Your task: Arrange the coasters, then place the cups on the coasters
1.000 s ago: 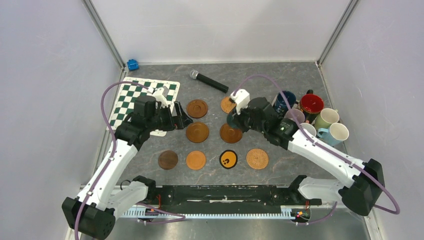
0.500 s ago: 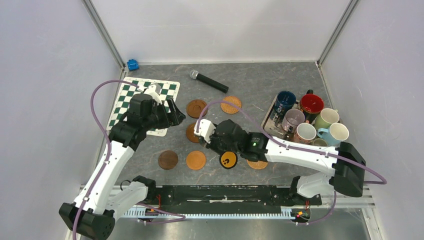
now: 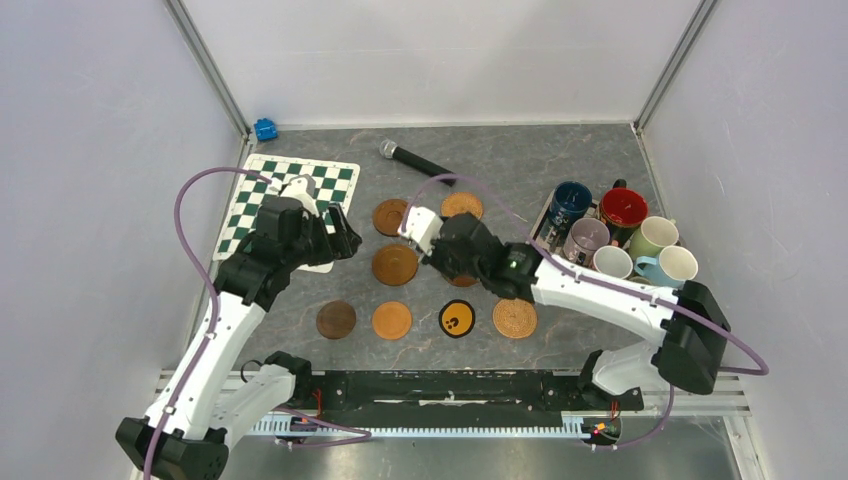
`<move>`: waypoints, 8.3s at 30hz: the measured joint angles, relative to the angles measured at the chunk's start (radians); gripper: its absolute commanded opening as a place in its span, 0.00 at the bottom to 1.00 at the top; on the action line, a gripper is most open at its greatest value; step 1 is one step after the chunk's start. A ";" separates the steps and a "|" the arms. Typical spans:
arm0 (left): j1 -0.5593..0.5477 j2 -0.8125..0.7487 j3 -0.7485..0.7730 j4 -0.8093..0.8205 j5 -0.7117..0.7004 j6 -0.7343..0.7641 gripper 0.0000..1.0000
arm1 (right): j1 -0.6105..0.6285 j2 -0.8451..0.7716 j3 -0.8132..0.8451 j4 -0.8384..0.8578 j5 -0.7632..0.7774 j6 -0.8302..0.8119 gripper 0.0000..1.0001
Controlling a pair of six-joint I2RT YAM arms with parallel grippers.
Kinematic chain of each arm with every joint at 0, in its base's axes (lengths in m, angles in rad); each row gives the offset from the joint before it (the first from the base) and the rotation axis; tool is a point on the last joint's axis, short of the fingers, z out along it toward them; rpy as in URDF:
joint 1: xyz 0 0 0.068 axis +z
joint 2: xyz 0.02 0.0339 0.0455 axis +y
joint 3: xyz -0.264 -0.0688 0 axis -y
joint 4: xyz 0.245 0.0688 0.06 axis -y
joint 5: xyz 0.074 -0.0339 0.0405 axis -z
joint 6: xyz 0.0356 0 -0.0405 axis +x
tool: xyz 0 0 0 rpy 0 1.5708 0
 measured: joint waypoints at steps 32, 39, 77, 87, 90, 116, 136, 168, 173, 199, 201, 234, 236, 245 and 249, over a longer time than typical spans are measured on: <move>0.000 -0.205 -0.065 0.003 -0.294 0.087 0.95 | -0.175 0.805 0.910 -0.205 -0.048 0.064 0.00; 0.000 -0.205 -0.065 0.002 -0.294 0.087 0.95 | -0.175 0.825 0.910 -0.168 -0.082 0.071 0.01; -0.006 -0.206 -0.065 0.002 -0.319 0.087 0.97 | -0.174 0.890 0.910 -0.112 -0.095 0.051 0.17; -0.006 -0.206 -0.065 0.002 -0.319 0.087 0.97 | -0.174 0.890 0.912 -0.108 -0.111 0.053 0.16; -0.006 -0.206 -0.065 0.002 -0.319 0.087 0.97 | -0.174 0.890 0.914 -0.106 -0.115 0.053 0.16; -0.006 -0.220 -0.072 0.000 -0.319 0.087 0.99 | -0.174 0.827 0.911 -0.086 -0.044 0.076 0.44; -0.006 -0.225 -0.093 0.011 -0.204 0.088 1.00 | -0.436 0.064 0.269 -0.284 0.356 0.311 0.34; -0.007 -0.219 -0.099 0.011 -0.187 0.088 1.00 | -0.876 0.086 0.002 -0.283 0.179 0.401 0.34; -0.007 -0.220 -0.099 0.011 -0.187 0.088 1.00 | -0.877 0.106 -0.031 -0.265 0.171 0.393 0.33; -0.007 -0.219 -0.099 0.011 -0.187 0.088 1.00 | -0.881 0.133 -0.037 -0.251 0.148 0.348 0.00; -0.007 -0.219 -0.099 0.011 -0.187 0.088 1.00 | -0.881 0.127 -0.037 -0.266 0.148 0.348 0.00; -0.007 -0.239 -0.101 0.010 -0.208 0.088 1.00 | -0.643 -0.032 0.226 -0.391 0.002 0.339 0.00; -0.007 -0.248 -0.101 0.010 -0.225 0.088 1.00 | -0.565 -0.027 0.226 -0.370 -0.021 0.315 0.00; -0.007 -0.311 -0.100 -0.003 -0.357 0.088 1.00 | -0.270 0.150 0.337 -0.313 -0.073 0.196 0.00; -0.007 -0.344 -0.100 -0.012 -0.425 0.087 1.00 | -0.163 0.280 0.433 -0.293 -0.083 0.161 0.00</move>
